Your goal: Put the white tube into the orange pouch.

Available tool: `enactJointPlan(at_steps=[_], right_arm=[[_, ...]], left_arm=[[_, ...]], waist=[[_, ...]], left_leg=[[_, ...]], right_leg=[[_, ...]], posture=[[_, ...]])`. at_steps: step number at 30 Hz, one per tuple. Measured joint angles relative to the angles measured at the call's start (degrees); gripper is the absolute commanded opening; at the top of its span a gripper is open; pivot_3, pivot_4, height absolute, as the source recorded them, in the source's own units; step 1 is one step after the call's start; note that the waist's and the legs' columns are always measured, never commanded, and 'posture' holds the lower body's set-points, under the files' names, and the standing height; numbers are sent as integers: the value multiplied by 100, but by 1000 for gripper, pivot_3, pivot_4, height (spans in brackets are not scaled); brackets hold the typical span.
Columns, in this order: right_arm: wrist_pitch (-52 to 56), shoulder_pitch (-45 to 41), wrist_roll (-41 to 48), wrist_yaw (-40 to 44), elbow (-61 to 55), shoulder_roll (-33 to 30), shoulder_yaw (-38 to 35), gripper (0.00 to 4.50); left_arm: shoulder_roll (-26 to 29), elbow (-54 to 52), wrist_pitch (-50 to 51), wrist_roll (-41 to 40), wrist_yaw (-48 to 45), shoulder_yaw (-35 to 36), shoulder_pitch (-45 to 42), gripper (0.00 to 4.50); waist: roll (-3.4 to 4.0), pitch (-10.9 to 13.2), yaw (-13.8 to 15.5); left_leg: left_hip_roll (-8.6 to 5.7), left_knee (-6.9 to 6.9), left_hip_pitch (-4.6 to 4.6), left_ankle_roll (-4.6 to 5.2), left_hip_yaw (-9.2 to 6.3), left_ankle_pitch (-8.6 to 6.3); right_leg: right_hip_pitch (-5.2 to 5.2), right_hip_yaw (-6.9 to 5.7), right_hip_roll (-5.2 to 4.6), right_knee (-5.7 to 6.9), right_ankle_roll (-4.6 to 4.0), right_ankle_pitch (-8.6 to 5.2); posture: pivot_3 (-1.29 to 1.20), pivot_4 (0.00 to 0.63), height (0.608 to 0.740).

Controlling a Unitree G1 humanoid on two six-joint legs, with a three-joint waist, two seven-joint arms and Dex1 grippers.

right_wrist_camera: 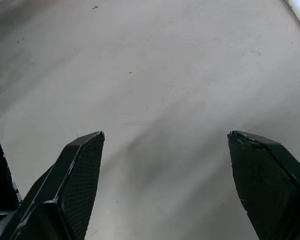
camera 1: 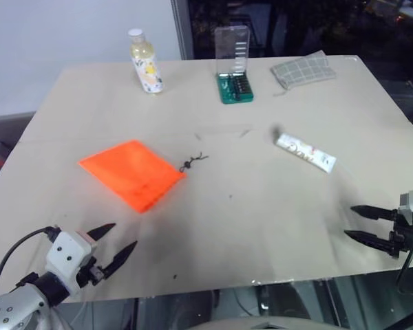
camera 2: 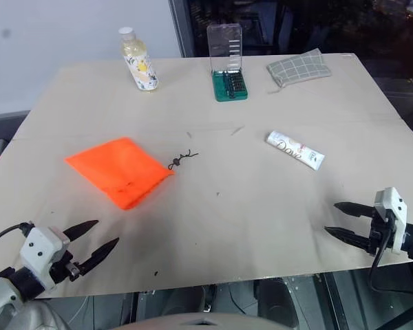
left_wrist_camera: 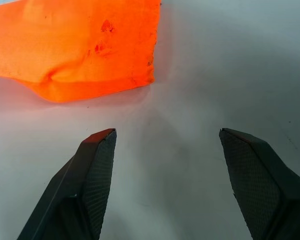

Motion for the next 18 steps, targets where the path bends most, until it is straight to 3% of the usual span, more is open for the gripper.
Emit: enactJointPlan(at_steps=[18], right_arm=[[5, -263, -40, -12, -60, 7, 131, 3977]], left_arm=[[-30, 14, 3, -172, -381, -49, -33, 3395]], waist=[[0, 0, -11]], left_leg=[[0, 2, 3, 0, 2, 0]], right_leg=[[0, 1, 2, 5, 0, 1]], posture=[[0, 150, 740]])
